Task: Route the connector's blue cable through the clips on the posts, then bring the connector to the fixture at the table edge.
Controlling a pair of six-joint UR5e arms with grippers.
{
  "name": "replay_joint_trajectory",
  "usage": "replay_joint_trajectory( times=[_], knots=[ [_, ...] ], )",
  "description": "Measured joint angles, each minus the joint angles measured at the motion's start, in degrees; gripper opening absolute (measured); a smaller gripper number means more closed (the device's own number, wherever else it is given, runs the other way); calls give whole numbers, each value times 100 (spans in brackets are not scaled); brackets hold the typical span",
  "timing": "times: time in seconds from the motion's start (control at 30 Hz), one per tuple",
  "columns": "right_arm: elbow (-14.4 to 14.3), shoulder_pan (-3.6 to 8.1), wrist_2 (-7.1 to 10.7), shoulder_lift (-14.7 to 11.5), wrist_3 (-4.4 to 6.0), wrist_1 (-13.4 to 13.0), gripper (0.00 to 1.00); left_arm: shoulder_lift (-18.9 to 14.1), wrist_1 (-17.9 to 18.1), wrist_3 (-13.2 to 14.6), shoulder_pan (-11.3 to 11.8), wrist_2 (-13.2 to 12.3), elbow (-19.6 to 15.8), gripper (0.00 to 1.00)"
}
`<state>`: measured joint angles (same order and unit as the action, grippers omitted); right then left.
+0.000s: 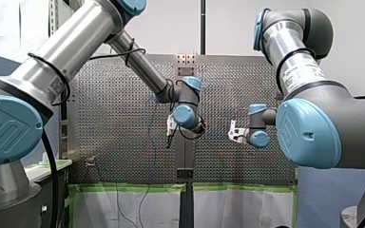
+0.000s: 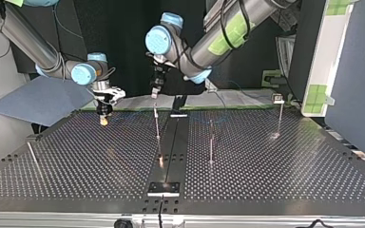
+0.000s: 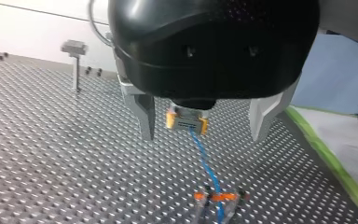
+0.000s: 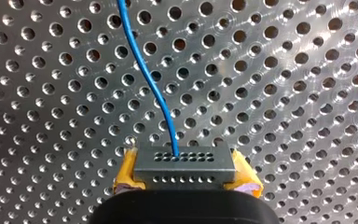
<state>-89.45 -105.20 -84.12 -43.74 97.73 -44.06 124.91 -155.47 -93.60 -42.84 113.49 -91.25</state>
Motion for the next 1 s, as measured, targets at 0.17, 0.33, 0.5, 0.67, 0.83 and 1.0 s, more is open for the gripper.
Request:
replay_joint_trajectory(
  times=[0.17,0.33,0.5,0.67,0.83,1.0],
  knots=[
    [0,-3,0,0,2,4,0,-241,143,-73,-34,60,-243,100],
    [0,-19,0,0,2,9,0,-485,159,-226,-62,200,-487,100],
    [0,-29,-1,0,2,7,0,-713,323,-424,-26,233,-714,100],
    [1,-26,-6,0,2,-4,0,-997,598,-706,17,231,-1000,100],
    [1,-29,-8,0,2,2,0,-1282,806,-989,34,269,-1283,100],
    [1,-33,-4,-1,2,9,0,-1523,886,-1231,47,283,-1526,100]
  ],
)
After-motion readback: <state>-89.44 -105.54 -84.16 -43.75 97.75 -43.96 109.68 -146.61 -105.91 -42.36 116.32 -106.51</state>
